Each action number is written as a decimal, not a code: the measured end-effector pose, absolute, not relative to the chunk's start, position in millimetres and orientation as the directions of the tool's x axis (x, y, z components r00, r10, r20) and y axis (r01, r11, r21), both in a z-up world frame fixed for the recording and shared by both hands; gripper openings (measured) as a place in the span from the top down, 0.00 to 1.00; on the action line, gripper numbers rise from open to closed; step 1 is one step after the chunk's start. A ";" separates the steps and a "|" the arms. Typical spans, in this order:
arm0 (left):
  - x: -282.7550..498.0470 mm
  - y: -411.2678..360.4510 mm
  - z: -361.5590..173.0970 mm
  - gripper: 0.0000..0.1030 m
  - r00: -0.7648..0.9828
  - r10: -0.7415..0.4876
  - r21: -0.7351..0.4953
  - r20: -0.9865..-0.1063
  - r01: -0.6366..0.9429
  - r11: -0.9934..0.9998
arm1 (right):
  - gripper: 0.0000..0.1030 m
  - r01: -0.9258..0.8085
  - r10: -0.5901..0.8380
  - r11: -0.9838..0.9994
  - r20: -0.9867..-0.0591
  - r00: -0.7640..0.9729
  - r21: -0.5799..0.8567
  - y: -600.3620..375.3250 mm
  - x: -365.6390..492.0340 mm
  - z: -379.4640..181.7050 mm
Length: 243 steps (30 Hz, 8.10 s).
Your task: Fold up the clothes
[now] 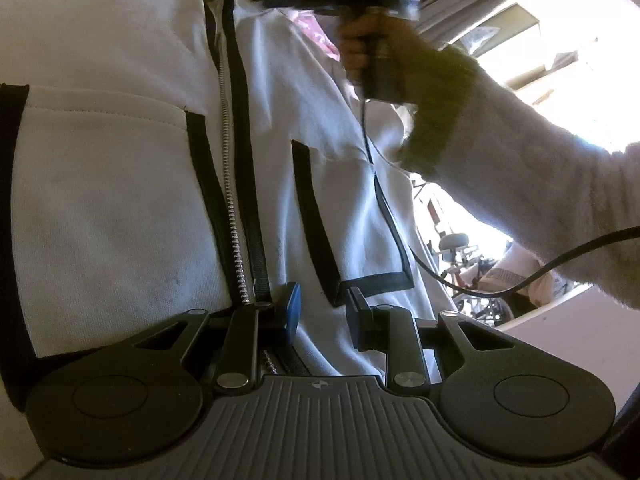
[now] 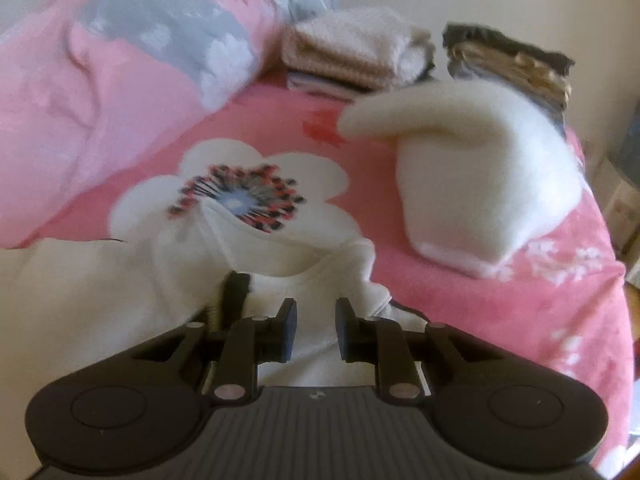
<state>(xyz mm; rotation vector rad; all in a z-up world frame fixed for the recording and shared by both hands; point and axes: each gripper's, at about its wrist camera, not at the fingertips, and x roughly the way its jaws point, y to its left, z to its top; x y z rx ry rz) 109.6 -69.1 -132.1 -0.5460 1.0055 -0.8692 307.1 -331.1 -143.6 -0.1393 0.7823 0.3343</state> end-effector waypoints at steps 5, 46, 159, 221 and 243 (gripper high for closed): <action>109.3 -69.5 -129.8 0.74 0.267 -0.823 -0.733 -0.501 0.375 0.568 | 0.78 -0.432 0.314 0.901 -0.755 0.576 0.046 -318.4 295.9 -160.9; 23.9 -82.3 -66.1 0.54 0.327 -0.591 -0.287 -0.737 0.640 0.712 | 0.70 -0.500 0.307 0.865 -0.831 0.464 0.040 -344.8 -43.7 -104.3; 160.7 -146.0 -82.7 0.40 0.458 -0.459 -0.154 -0.761 0.560 0.814 | 0.88 -0.114 0.289 0.947 -0.646 0.707 0.300 -452.3 82.5 -99.7; 123.8 -1.4 19.8 0.22 0.603 -0.518 -0.409 -0.607 0.322 0.854 | 0.93 -0.656 0.775 0.630 -0.380 0.504 0.416 -327.0 130.7 1.0; 163.4 40.0 -52.2 0.27 0.638 -0.392 -0.472 -0.663 0.050 0.880 | 0.63 -0.312 0.660 0.738 -0.541 0.522 0.599 -328.0 110.2 -93.8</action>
